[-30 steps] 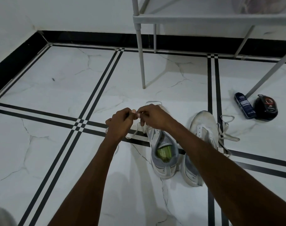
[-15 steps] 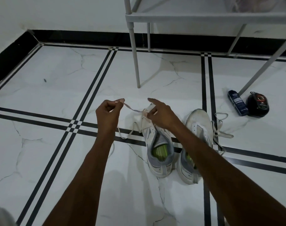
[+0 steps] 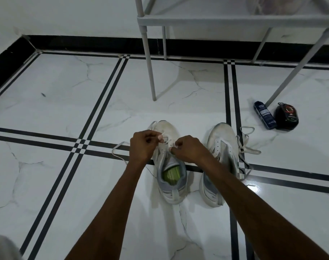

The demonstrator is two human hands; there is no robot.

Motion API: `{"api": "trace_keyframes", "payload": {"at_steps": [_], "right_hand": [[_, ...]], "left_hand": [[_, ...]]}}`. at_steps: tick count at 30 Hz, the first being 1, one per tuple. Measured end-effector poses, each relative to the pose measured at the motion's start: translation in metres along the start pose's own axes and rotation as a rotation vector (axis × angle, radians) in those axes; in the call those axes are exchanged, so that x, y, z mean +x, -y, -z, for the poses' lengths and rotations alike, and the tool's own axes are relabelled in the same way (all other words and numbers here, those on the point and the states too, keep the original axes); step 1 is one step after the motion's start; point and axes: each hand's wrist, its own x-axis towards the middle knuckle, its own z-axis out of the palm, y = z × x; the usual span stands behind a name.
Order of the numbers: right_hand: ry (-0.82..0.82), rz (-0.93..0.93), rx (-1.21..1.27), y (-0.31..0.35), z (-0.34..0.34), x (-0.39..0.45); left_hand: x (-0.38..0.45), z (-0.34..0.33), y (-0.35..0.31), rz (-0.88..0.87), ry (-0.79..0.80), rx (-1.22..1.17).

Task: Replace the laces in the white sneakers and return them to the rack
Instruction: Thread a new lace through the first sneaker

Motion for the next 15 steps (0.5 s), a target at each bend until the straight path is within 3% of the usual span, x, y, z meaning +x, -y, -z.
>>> {"api": "trace_keyframes", "payload": {"at_steps": [6,15], "right_hand": [[0.102,0.075,0.005,0.013,-0.014,-0.008],[0.014,0.204,-0.146,0.016,-0.026,-0.002]], "left_hand": [[-0.003,-0.005,0.020,-0.025,-0.040,0.167],[-0.004,-0.014,0.028,-0.064,-0.063,0.138]]}}
